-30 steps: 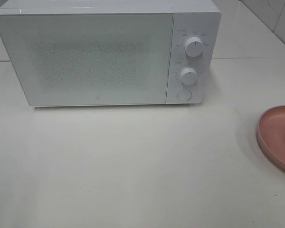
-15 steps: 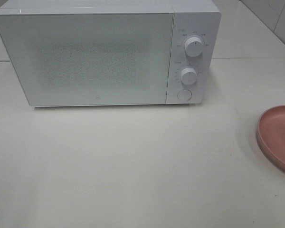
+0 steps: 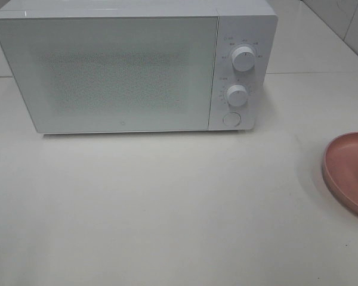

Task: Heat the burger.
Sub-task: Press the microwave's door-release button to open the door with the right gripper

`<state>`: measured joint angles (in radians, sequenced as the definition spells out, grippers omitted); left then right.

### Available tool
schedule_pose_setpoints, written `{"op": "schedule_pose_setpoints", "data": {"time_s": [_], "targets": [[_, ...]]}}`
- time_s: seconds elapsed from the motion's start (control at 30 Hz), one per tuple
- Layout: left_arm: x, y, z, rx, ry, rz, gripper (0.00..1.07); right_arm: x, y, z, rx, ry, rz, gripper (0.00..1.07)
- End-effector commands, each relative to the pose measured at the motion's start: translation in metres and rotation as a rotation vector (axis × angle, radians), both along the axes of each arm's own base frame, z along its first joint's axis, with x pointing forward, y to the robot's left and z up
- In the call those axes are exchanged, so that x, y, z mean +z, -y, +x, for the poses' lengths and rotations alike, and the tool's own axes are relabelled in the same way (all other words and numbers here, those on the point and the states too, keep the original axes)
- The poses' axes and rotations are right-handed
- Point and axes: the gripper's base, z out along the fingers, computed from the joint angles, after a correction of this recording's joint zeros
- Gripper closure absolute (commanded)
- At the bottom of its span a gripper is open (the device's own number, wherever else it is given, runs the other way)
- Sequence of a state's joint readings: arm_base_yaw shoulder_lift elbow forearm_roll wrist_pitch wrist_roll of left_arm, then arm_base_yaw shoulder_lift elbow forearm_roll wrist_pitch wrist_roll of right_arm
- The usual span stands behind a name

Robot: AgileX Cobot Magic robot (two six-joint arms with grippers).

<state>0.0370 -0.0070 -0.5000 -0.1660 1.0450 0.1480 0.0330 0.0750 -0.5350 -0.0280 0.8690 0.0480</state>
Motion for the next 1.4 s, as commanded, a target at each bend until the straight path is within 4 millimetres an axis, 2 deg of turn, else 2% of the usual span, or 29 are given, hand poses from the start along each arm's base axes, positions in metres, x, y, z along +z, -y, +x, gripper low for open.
{"op": "schedule_pose_setpoints", "data": {"time_s": [0.03,0.9,1.0,1.4], "targets": [[0.0,0.001,-0.003,-0.008,0.028,-0.009,0.07,0.006,-0.001,0.008,0.002,0.034,0.01,0.36],[0.0,0.001,-0.003,-0.008,0.028,-0.009,0.07,0.018,-0.003,0.06,0.007,0.047,0.008,0.36],[0.0,0.001,-0.003,-0.008,0.028,-0.009,0.07,0.016,-0.003,0.074,0.008,0.022,0.007,0.36],[0.0,0.001,-0.003,-0.008,0.028,-0.009,0.07,0.012,-0.005,0.108,0.011,0.004,0.006,0.36]]}}
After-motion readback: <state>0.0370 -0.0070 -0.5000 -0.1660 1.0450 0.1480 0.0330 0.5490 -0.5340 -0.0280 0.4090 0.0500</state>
